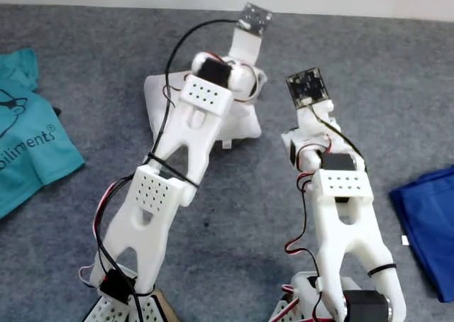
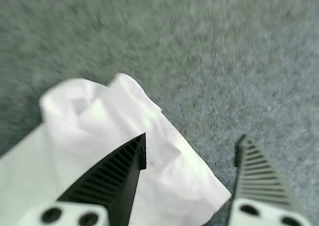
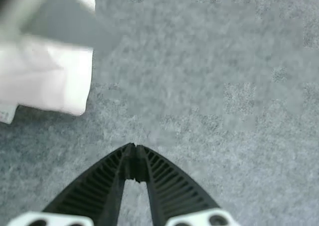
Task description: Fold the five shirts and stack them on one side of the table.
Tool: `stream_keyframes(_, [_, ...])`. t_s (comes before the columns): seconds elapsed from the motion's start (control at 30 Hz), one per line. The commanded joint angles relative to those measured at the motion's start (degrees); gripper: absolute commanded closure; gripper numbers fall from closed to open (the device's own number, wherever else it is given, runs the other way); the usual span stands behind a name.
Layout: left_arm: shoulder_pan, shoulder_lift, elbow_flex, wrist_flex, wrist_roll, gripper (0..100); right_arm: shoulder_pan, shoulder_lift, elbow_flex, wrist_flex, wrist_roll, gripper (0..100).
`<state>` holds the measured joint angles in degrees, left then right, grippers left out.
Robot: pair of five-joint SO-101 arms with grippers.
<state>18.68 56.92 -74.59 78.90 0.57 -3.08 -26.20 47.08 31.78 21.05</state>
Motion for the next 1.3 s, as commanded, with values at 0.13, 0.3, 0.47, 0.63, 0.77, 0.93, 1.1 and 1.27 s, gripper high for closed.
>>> stream_keyframes(0.13, [-3.2,-8.1,-13.0,10.6,-0.6,69,-1.0,-2.3,0.1,-1.0,0.4,99.1])
stream_keyframes(0.3, [-10.9,-8.9,-17.4,21.2,-0.5,69,-0.8,-2.6,-0.4,-1.0,-8.4,99.1])
stream_keyframes(0.47, [-16.3,-8.8,-8.9,22.7,0.4,69,-2.4,-2.7,-1.2,-1.2,-13.8,99.1])
stream_keyframes(0.63, [-19.9,-8.7,-3.2,22.7,10.8,69,-5.7,-2.0,-5.8,-1.2,-14.2,98.5])
stream_keyframes(0.77, [-20.9,-7.1,2.5,20.2,14.5,69,-10.5,0.8,-12.4,-1.3,-16.4,98.5])
stream_keyframes(0.93, [-20.5,-0.2,5.2,16.1,17.5,69,-14.0,16.0,-26.7,-1.1,-20.4,98.5])
stream_keyframes(1.1, [-21.5,0.8,1.1,15.4,17.7,69,-17.9,30.2,-41.4,-2.3,-17.8,93.7])
stream_keyframes(1.27, [-21.7,0.9,1.0,15.4,17.7,69,-20.2,46.4,-56.5,-2.4,-16.5,84.4])
